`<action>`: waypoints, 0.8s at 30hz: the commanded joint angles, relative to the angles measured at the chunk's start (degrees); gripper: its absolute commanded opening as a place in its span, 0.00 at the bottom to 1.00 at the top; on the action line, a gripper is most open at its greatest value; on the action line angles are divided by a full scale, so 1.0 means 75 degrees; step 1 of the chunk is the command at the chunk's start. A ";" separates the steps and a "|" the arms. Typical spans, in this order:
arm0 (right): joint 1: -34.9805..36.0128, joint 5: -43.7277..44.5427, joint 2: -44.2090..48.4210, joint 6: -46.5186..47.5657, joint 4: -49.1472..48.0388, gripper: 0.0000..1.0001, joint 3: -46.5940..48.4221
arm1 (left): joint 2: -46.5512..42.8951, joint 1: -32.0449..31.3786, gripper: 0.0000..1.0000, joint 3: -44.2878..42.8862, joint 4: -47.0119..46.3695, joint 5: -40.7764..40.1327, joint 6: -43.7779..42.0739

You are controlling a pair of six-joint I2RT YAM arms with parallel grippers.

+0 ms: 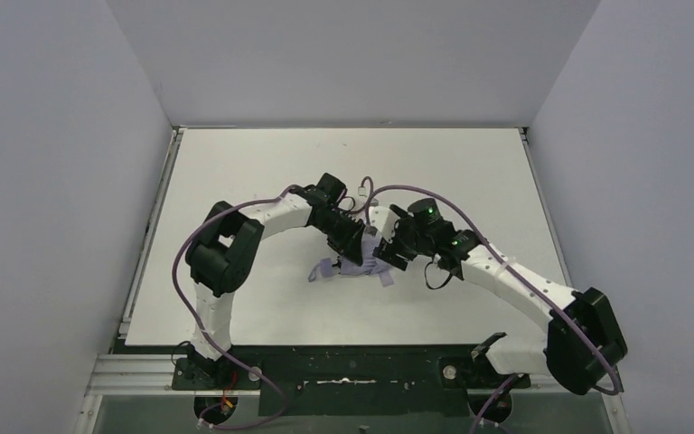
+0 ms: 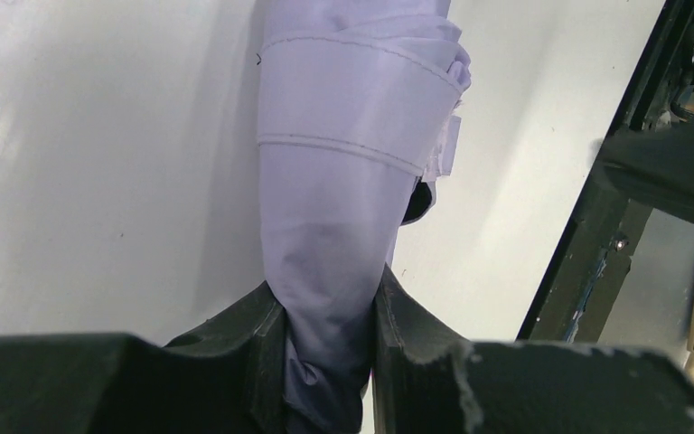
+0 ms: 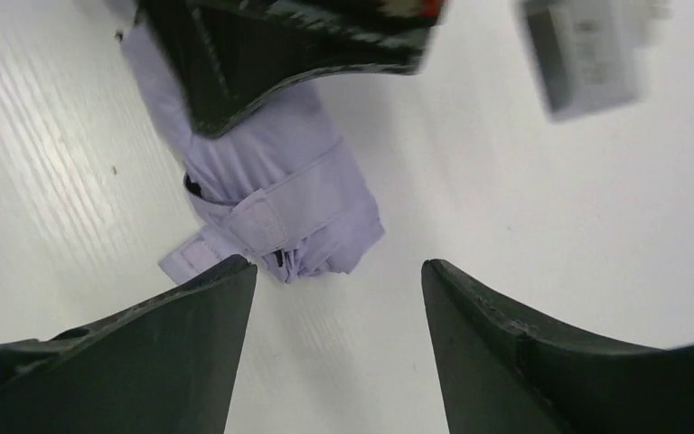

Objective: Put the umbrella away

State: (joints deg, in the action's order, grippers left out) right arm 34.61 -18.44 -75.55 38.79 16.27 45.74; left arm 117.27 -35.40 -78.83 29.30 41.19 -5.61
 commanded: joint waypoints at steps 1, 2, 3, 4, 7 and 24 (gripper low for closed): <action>0.0061 0.0904 0.1002 -0.3276 -0.0657 0.68 -0.0027 | -0.0283 -0.0130 0.00 0.0592 -0.0276 -0.1362 0.0890; 0.0061 0.1127 0.1118 -0.3962 -0.0568 0.66 -0.0034 | -0.0371 -0.0141 0.00 0.0728 -0.0464 -0.1484 0.1095; 0.0061 0.1367 0.1209 -0.4673 -0.0456 0.64 -0.0048 | -0.0448 -0.0149 0.00 0.0872 -0.0665 -0.1598 0.1326; 0.0061 0.1613 0.1282 -0.5301 -0.0291 0.63 -0.0051 | -0.0519 -0.0163 0.00 0.1009 -0.0837 -0.1702 0.1647; 0.0050 0.2236 0.1287 -0.6984 0.0433 0.62 -0.0022 | -0.0737 -0.0226 0.00 0.1440 -0.1347 -0.2022 0.2276; 0.0573 0.2425 -0.0302 -0.8362 -0.0428 0.60 -0.0728 | -0.1063 -0.0548 0.00 0.2793 -0.2557 -0.3062 0.3392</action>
State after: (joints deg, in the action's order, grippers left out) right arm 36.53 -0.25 -75.72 -27.57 18.46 39.31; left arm 107.00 -39.44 -60.23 5.52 28.58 19.86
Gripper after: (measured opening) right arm 0.613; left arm 0.240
